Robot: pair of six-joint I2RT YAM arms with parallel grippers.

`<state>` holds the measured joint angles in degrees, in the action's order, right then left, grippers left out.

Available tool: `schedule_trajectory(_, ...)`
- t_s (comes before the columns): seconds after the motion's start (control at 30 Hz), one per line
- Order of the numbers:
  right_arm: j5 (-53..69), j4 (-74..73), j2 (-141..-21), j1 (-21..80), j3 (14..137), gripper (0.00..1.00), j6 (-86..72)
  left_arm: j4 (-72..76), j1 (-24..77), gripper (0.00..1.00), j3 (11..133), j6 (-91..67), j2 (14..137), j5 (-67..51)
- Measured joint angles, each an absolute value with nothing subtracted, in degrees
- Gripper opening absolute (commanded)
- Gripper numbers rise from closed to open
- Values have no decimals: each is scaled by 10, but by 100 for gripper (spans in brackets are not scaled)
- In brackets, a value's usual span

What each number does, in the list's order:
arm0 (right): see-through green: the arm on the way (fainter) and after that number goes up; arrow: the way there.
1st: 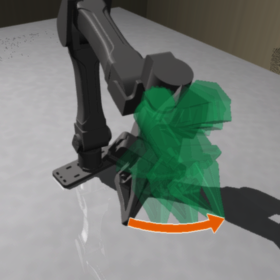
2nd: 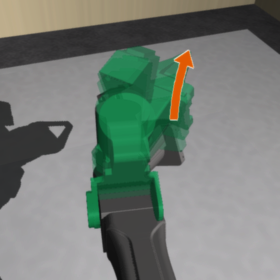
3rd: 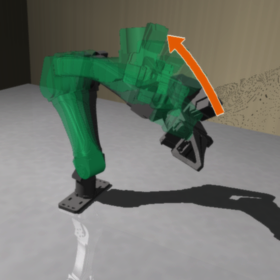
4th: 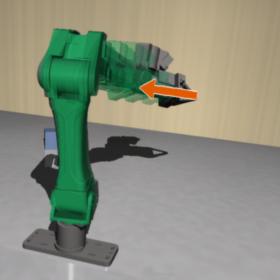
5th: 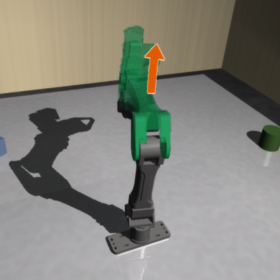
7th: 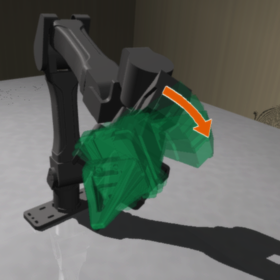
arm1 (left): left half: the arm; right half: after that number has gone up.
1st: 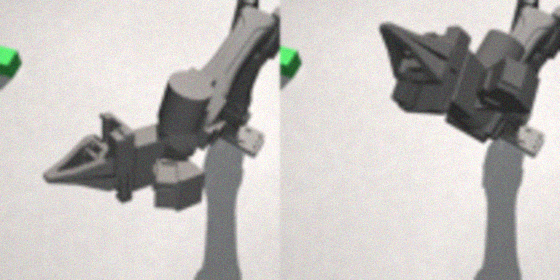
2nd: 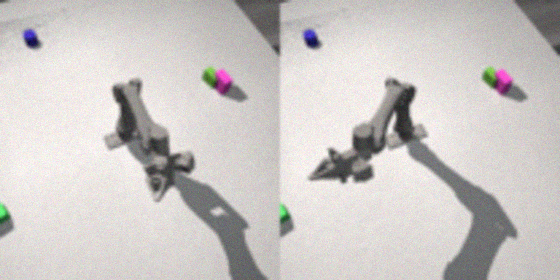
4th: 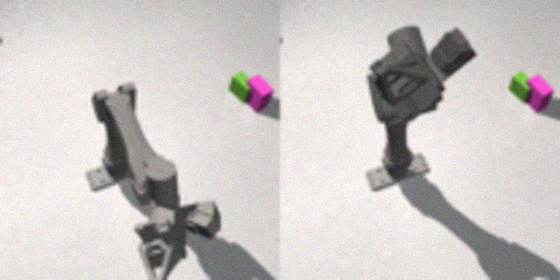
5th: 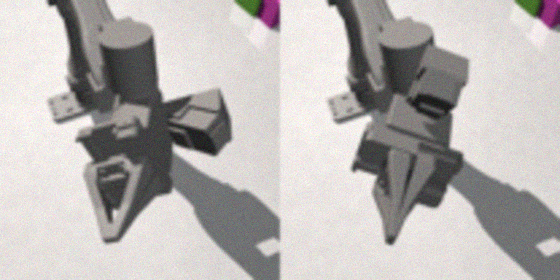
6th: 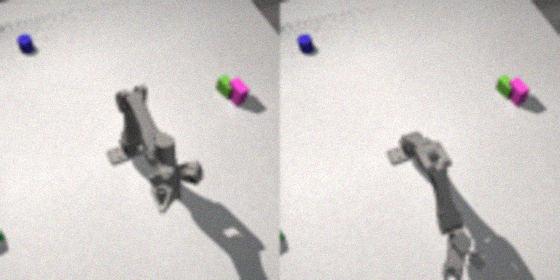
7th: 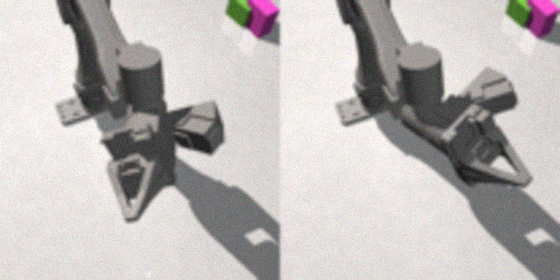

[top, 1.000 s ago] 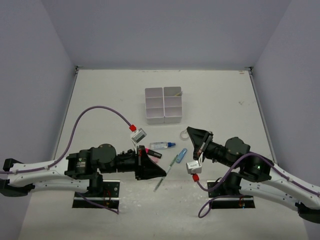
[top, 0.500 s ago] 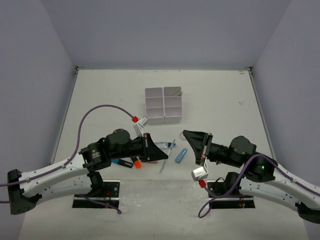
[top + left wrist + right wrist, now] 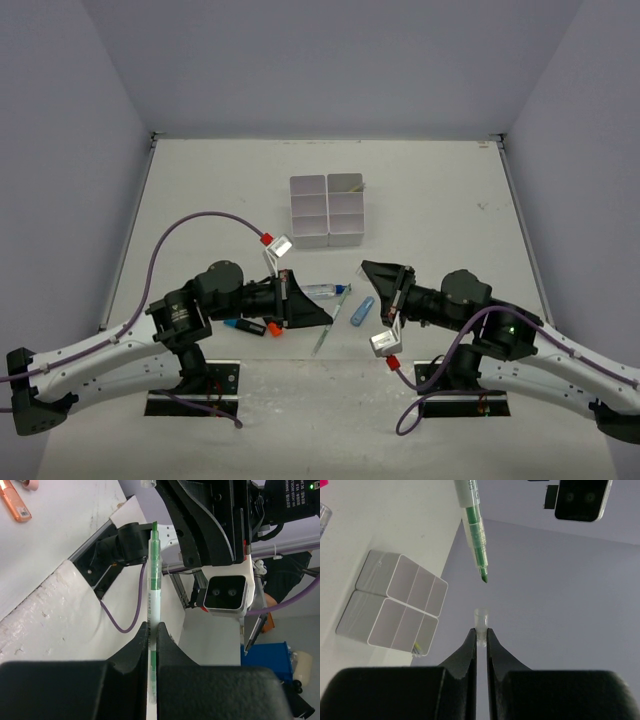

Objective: Sort the stationery into containers
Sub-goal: Close the pen cap on the pen.

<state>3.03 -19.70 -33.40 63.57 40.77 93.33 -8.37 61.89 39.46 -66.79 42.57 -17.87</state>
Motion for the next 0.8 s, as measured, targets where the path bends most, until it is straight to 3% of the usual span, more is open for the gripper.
schedule_trajectory(0.8, 29, -210, -338, 643, 408, 0, 930, -80, 619, 0, 395, -653, 467, -179)
